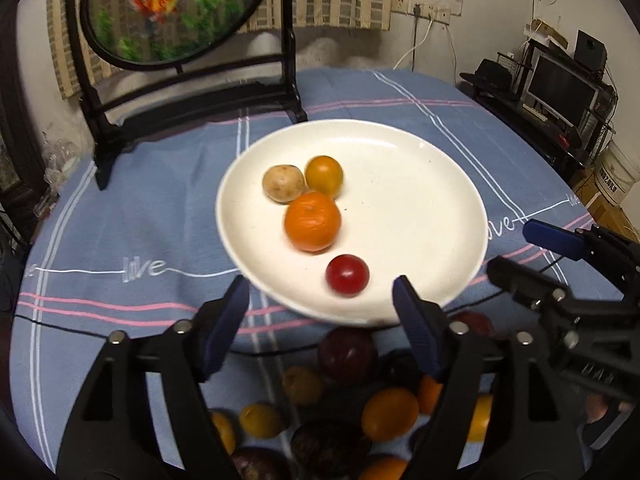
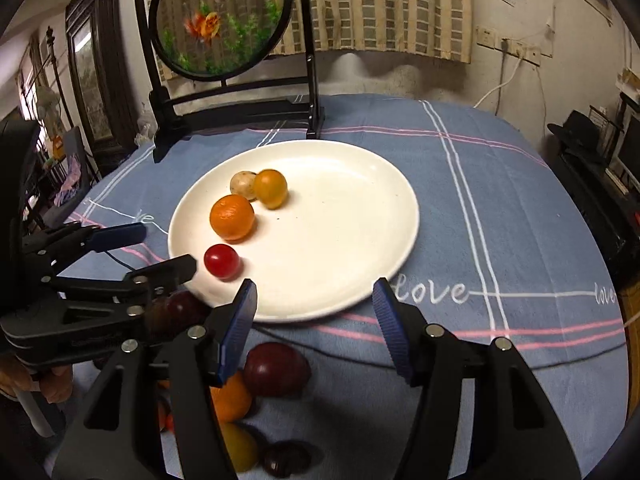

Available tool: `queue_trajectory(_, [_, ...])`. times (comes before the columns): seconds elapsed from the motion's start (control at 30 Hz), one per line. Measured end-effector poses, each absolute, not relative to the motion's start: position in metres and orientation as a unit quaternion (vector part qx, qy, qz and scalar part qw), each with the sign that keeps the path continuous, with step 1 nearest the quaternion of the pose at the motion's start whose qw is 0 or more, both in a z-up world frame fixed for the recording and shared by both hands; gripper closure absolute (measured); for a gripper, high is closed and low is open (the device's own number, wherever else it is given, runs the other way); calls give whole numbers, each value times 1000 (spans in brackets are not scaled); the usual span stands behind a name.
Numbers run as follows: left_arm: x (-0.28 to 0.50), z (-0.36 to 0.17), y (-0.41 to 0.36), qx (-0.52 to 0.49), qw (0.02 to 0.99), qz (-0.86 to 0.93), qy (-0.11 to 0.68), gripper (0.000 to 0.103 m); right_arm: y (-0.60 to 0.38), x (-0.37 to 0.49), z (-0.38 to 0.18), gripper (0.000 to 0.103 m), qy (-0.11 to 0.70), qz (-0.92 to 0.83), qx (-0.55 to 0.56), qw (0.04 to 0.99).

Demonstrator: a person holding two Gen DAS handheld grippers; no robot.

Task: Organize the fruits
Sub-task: 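Lower the red tomato and orange onto the white plate and open both tools, then grasp the dark purple fruit with the left tool while the right tool grasps the dark plum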

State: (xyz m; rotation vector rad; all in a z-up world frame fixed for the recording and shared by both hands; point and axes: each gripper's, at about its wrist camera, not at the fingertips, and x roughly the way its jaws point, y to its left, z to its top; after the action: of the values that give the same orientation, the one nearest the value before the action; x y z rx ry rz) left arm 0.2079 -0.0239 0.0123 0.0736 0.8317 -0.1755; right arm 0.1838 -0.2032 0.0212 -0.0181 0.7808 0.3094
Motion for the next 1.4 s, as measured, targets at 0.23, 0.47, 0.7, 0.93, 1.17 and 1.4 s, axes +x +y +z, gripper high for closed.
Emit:
queue_trajectory(0.23, [169, 21, -9, 40, 914, -81, 396, 20, -212, 144, 24, 43, 381, 152, -1, 912])
queue_trajectory(0.47, [125, 17, 10, 41, 914, -74, 397, 19, -215, 106, 13, 43, 395, 156, 12, 905])
queue_trajectory(0.7, [98, 3, 30, 31, 911, -54, 407, 18, -215, 77, 2, 43, 402, 150, 3, 903])
queue_trajectory(0.93, [89, -14, 45, 29, 905, -42, 422, 18, -216, 64, -7, 43, 416, 155, -4, 896])
queue_trajectory(1.17, [91, -27, 47, 28, 898, -39, 436, 18, -219, 64, -16, 43, 428, 157, 11, 890])
queue_trajectory(1.4, [110, -40, 46, 9, 886, -38, 463, 18, -221, 66, -19, 43, 431, 160, 12, 888])
